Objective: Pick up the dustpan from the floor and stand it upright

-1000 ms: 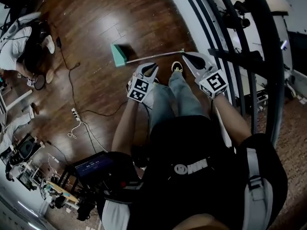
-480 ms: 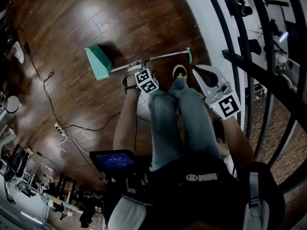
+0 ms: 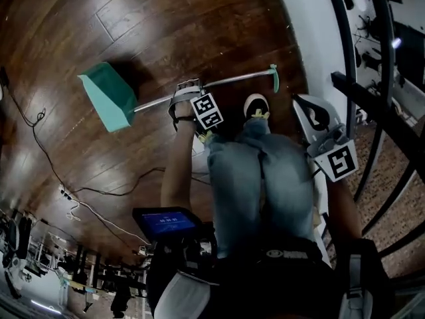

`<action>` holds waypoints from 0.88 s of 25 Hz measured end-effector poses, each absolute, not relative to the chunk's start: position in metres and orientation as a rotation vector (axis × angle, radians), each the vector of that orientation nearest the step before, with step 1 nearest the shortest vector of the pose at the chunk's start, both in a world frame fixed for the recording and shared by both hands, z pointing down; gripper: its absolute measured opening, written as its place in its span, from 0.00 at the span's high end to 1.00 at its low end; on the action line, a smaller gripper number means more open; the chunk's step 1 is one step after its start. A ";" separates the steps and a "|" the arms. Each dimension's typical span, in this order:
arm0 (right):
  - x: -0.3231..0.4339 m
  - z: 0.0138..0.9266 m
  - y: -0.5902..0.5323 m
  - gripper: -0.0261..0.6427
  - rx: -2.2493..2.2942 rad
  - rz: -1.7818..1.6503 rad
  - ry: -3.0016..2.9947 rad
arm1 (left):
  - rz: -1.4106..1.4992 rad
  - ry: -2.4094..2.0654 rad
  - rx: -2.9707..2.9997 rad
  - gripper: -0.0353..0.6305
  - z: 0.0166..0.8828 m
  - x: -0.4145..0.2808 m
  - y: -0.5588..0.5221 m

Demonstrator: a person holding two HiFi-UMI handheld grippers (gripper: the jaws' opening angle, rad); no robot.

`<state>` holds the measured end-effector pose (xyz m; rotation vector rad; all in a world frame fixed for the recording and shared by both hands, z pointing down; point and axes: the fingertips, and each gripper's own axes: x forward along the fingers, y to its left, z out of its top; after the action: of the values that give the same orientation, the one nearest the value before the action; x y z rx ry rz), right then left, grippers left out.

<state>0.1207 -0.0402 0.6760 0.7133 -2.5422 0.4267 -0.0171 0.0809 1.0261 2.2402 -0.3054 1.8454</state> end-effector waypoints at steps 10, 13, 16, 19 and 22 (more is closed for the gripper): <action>0.127 0.645 -0.047 0.96 0.731 0.391 -2.557 | 1.861 -0.282 2.199 0.90 1.028 -0.011 0.075; 0.125 0.611 -0.047 0.96 0.757 0.411 -2.582 | 1.658 -0.512 2.310 0.91 0.958 0.002 0.028; 0.113 0.559 -0.030 0.96 0.704 0.381 -2.625 | 1.414 -0.821 2.356 0.91 0.869 -0.003 -0.027; 0.101 0.512 -0.015 0.96 0.606 0.300 -2.666 | 1.141 -1.101 2.387 0.91 0.787 -0.020 -0.074; 0.094 0.485 -0.006 0.96 0.563 0.251 -2.694 | 0.885 -1.307 2.428 0.92 0.726 -0.036 -0.096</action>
<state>0.0938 -0.0064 0.4853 0.5626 -2.6939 0.2512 -0.0362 -0.0961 0.7256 2.4281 -1.3069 0.8850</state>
